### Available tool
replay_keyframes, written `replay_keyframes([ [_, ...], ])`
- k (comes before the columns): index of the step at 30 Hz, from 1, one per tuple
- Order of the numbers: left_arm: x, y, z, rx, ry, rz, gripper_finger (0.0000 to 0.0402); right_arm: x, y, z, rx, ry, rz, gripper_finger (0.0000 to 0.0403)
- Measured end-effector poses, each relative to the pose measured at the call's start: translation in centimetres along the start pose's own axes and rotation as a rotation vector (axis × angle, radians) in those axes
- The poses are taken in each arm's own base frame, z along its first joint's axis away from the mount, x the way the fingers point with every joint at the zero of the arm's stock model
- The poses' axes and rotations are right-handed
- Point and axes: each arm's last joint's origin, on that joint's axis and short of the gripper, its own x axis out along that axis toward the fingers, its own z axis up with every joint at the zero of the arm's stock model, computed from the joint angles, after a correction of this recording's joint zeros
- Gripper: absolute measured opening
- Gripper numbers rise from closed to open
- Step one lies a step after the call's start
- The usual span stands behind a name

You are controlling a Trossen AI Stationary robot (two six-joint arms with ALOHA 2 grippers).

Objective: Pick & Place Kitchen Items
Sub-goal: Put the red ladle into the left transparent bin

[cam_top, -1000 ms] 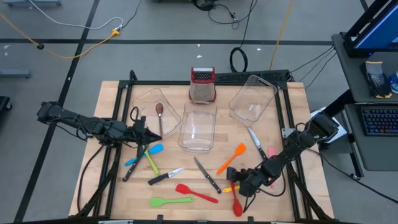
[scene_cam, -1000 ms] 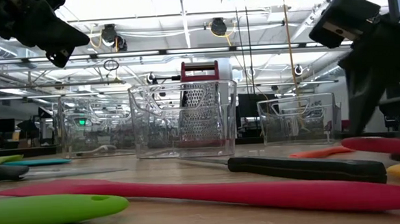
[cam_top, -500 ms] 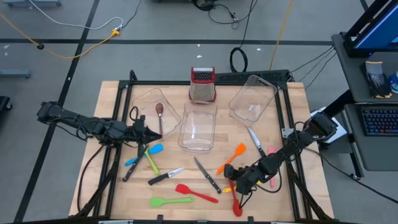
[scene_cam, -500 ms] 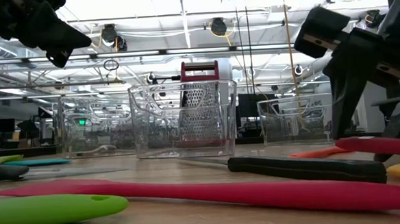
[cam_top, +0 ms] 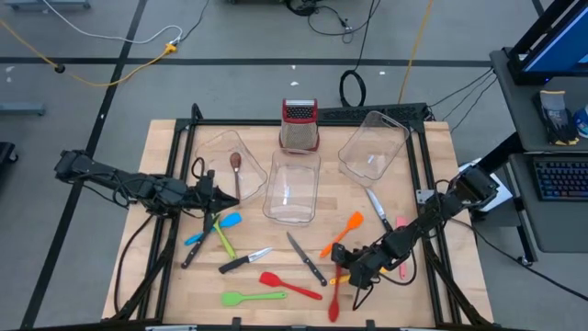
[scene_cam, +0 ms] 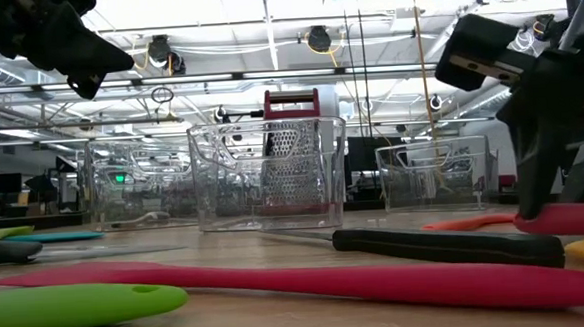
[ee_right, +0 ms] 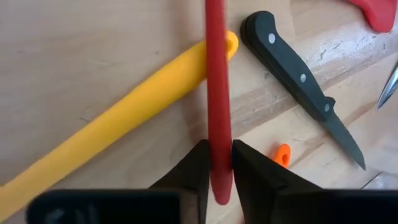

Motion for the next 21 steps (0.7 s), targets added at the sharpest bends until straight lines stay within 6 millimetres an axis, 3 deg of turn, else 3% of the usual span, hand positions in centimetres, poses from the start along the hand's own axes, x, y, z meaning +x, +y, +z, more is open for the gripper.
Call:
replay_keyframes([
  [4,0.0,0.0,0.0,0.0,0.0,0.0,0.0021,0.0,0.05,-0.07,0.042,0.007,0.005,0.0031],
  [12,0.0,-0.02,0.06,-0.006,-0.007,-0.002,0.0002,0.0,0.07,-0.08,0.088,0.009,0.006,0.0033],
  [21,0.0,-0.03,0.11,-0.051,-0.011,-0.004,0.0027,-0.54,0.06,0.12,0.124,-0.003,0.002,0.0031],
])
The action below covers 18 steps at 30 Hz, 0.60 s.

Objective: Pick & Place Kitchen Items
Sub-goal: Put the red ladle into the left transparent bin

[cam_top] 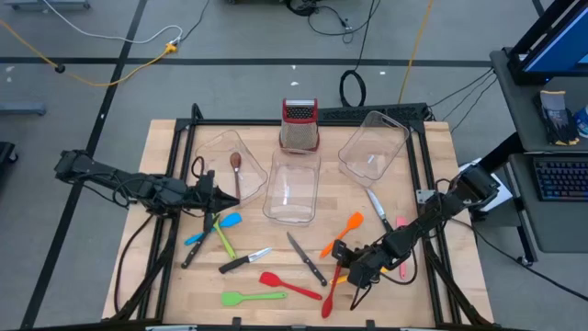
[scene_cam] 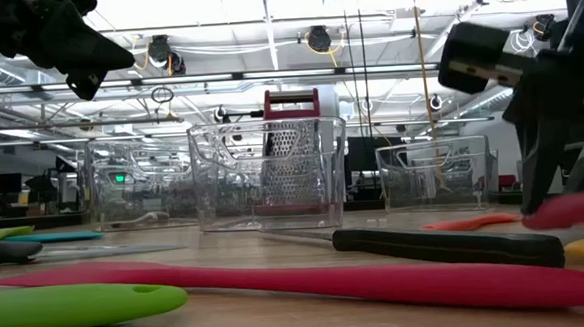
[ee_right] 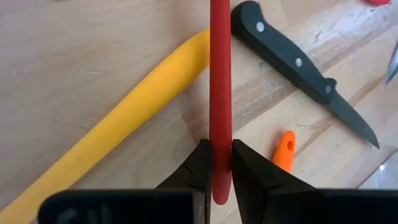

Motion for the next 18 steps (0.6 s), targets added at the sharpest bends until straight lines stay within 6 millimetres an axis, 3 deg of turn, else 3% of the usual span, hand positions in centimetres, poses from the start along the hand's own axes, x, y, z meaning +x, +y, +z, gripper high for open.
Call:
replay_keyframes([
  [7,0.0,-0.1,0.3,-0.013,-0.029,-0.009,0.0017,-3.0,-0.5,1.2,0.106,-0.106,-0.043,0.0031],
  [13,0.1,-0.2,0.6,-0.02,-0.063,-0.02,0.0002,-5.9,-1.7,1.8,0.241,-0.234,-0.105,0.0031],
  [18,0.5,-0.3,0.5,-0.017,-0.049,-0.016,0.0013,-7.3,-3.2,2.5,0.368,-0.377,-0.177,0.0031],
])
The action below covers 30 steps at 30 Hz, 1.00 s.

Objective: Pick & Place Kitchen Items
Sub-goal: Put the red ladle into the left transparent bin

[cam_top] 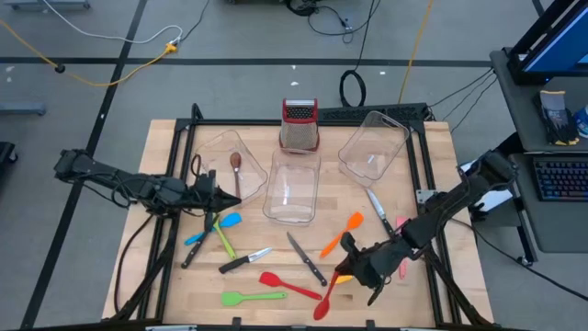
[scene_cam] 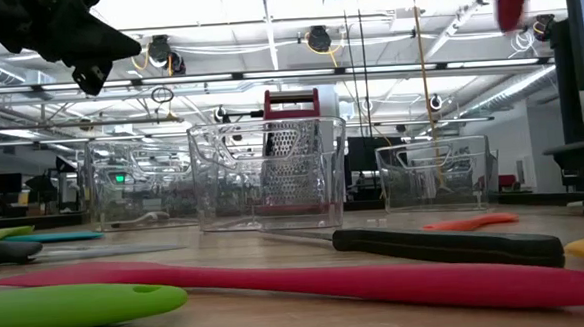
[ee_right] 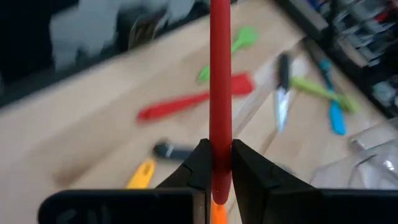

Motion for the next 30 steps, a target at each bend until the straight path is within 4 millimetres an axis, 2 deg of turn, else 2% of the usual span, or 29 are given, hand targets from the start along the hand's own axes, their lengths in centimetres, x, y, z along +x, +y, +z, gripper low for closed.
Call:
replay_keyframes([
  [5,1.1,-0.3,-0.1,-0.003,-0.001,-0.001,0.0036,-0.1,-1.3,1.2,0.117,-0.138,-0.06,0.0031],
  [16,4.6,-1.2,-1.0,0.024,-0.011,-0.036,0.0104,-0.1,-5.0,1.9,0.465,-0.368,-0.003,0.0031],
  [22,6.2,-1.9,-1.2,0.017,-0.057,-0.132,0.0143,0.0,-6.9,1.1,0.615,-0.386,0.066,0.0031],
  [30,7.8,-2.7,-1.2,0.012,-0.166,-0.262,0.0171,0.1,-8.7,0.3,0.657,-0.392,-0.021,0.0031],
])
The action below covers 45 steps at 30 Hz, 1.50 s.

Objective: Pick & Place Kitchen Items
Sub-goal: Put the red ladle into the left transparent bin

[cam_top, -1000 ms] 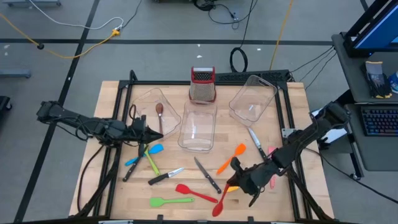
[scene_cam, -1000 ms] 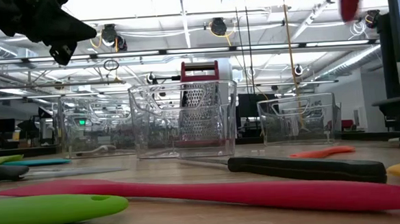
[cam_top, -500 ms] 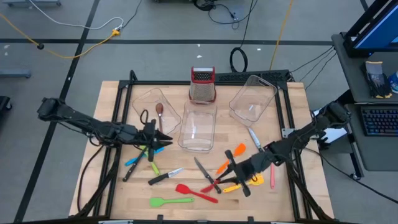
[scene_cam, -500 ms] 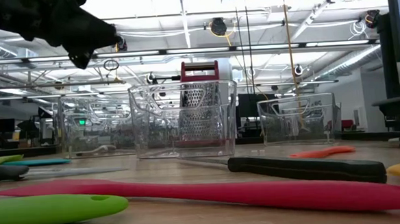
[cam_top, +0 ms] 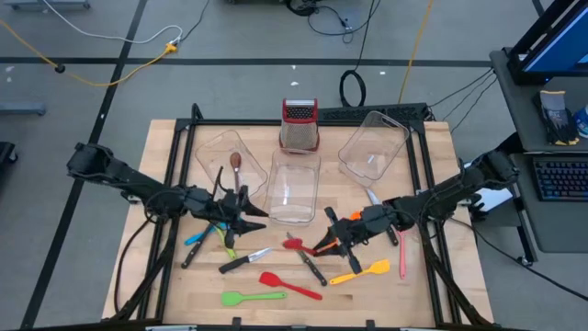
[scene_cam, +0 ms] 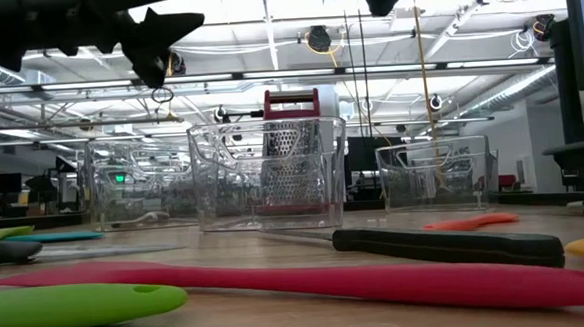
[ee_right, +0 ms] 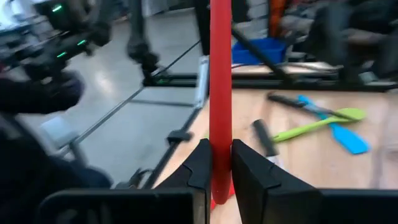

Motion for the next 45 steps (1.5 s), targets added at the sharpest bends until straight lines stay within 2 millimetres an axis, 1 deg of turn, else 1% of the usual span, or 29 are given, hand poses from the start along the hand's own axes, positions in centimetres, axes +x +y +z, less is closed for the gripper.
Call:
replay_keyframes([
  [3,0.5,0.0,-0.3,-0.003,-0.028,-0.012,0.0176,0.3,-0.8,-0.1,-0.007,-0.01,-0.072,0.0031],
  [7,1.2,0.0,-0.6,-0.009,-0.057,-0.028,0.0182,1.0,-1.9,-0.5,-0.015,-0.038,-0.119,0.0031],
  [10,2.0,-0.3,-0.4,-0.009,-0.069,-0.059,0.0187,1.6,-2.5,-0.8,-0.013,-0.054,-0.128,0.0031],
  [15,3.3,-0.9,0.2,0.009,-0.092,-0.086,0.0203,2.1,-3.1,-1.1,-0.011,-0.07,-0.143,0.0031],
  [20,4.6,-1.4,1.0,0.061,-0.116,-0.094,0.0224,2.1,-3.1,-0.8,-0.012,-0.112,-0.139,0.0031],
  [24,5.7,-1.6,1.2,0.105,-0.117,-0.088,0.0237,2.1,-3.1,-0.7,0.019,-0.124,-0.138,0.0031],
  [31,7.6,-1.5,1.1,0.174,-0.119,-0.025,0.0241,2.1,-3.1,-0.7,0.058,-0.131,-0.135,0.0031],
  [37,8.2,-1.3,1.1,0.186,-0.12,-0.011,0.0241,2.1,-3.2,-0.7,0.062,-0.137,-0.158,0.0031],
  [45,8.3,-1.5,1.1,0.186,-0.12,-0.041,0.0241,2.1,-3.1,-0.6,0.059,-0.143,-0.156,0.0031],
])
